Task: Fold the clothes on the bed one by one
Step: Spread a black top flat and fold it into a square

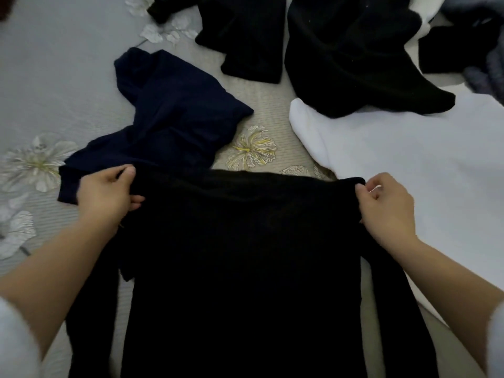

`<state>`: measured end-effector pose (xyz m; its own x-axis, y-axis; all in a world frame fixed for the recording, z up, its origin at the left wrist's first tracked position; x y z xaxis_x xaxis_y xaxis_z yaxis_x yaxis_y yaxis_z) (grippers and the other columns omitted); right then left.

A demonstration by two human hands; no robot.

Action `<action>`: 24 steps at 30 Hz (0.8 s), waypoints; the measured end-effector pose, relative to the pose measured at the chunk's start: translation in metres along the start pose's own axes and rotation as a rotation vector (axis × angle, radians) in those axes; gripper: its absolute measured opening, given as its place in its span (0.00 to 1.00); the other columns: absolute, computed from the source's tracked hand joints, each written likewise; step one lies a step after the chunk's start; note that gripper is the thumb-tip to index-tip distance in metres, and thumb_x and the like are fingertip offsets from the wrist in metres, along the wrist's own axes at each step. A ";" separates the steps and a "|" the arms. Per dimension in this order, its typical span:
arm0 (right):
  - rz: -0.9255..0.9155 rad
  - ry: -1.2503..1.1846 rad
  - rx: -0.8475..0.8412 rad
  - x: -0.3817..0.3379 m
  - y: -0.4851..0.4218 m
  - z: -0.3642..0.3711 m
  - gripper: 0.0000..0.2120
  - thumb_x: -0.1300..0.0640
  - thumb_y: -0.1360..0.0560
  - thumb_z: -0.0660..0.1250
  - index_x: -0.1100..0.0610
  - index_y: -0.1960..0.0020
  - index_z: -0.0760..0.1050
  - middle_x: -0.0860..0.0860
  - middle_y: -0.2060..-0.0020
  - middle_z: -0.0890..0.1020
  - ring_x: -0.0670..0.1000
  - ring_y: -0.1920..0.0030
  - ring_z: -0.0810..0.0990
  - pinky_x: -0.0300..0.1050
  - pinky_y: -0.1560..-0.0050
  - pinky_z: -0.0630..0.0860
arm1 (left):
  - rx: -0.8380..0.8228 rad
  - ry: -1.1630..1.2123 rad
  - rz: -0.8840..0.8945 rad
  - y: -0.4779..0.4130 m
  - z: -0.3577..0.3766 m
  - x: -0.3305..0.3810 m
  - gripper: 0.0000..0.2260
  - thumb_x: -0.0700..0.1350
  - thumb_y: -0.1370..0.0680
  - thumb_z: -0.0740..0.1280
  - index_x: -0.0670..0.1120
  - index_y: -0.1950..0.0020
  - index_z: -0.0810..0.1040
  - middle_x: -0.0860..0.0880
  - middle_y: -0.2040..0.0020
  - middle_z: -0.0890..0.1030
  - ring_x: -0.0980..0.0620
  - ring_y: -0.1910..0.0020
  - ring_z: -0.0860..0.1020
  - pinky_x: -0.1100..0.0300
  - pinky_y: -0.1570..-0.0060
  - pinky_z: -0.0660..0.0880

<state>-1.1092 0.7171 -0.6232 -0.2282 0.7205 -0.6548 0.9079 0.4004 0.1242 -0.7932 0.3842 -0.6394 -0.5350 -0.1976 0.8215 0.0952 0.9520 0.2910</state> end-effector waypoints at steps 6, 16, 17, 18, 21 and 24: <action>0.029 -0.038 0.137 -0.001 -0.014 0.010 0.07 0.53 0.22 0.60 0.56 0.56 0.68 0.48 0.71 0.73 0.45 0.70 0.70 0.38 0.70 0.64 | 0.128 0.066 0.059 -0.013 0.003 -0.009 0.10 0.53 0.22 0.66 0.56 0.42 0.80 0.54 0.61 0.81 0.60 0.77 0.76 0.67 0.76 0.73; 0.266 -0.379 0.042 -0.002 -0.035 0.041 0.05 0.61 0.25 0.61 0.59 0.50 0.69 0.56 0.63 0.83 0.51 0.68 0.82 0.44 0.64 0.79 | 0.037 0.055 0.013 -0.031 0.028 -0.002 0.22 0.49 0.22 0.67 0.50 0.28 0.69 0.47 0.36 0.75 0.52 0.49 0.81 0.60 0.49 0.78; 0.250 -0.367 0.012 0.000 -0.030 0.041 0.09 0.60 0.27 0.63 0.58 0.46 0.70 0.53 0.62 0.83 0.49 0.64 0.82 0.44 0.58 0.79 | 0.007 -0.053 0.060 -0.024 0.029 -0.001 0.27 0.52 0.23 0.67 0.53 0.26 0.64 0.47 0.32 0.71 0.50 0.44 0.79 0.56 0.40 0.75; 0.223 -0.349 -0.009 -0.001 -0.023 0.039 0.13 0.58 0.28 0.65 0.56 0.44 0.70 0.49 0.60 0.83 0.48 0.59 0.83 0.44 0.53 0.78 | -0.014 -0.135 0.122 -0.013 0.028 0.000 0.30 0.53 0.24 0.68 0.56 0.24 0.60 0.48 0.29 0.65 0.50 0.42 0.77 0.55 0.35 0.71; 0.080 -0.317 -0.056 -0.002 0.021 0.028 0.19 0.57 0.27 0.67 0.49 0.38 0.67 0.44 0.48 0.80 0.41 0.47 0.79 0.37 0.46 0.72 | -0.115 -0.192 0.346 0.041 0.028 -0.002 0.33 0.48 0.23 0.68 0.57 0.23 0.55 0.46 0.26 0.53 0.53 0.38 0.70 0.64 0.36 0.66; -0.105 -0.156 -0.143 0.003 0.090 0.023 0.20 0.59 0.25 0.66 0.50 0.35 0.67 0.43 0.42 0.76 0.41 0.43 0.75 0.34 0.42 0.68 | -0.175 -0.360 0.573 0.114 0.023 -0.023 0.30 0.43 0.22 0.66 0.51 0.23 0.59 0.42 0.23 0.50 0.48 0.28 0.61 0.56 0.31 0.59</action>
<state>-1.0198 0.7422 -0.6307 -0.2514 0.5790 -0.7756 0.8203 0.5528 0.1468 -0.7893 0.5024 -0.6361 -0.6022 0.4433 0.6639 0.5632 0.8253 -0.0402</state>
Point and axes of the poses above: each hand's wrist, its own y-axis away from the middle knuckle, its own z-axis out of the palm, x = y × z, the point moved 5 cm from there along -y, towards the middle knuckle
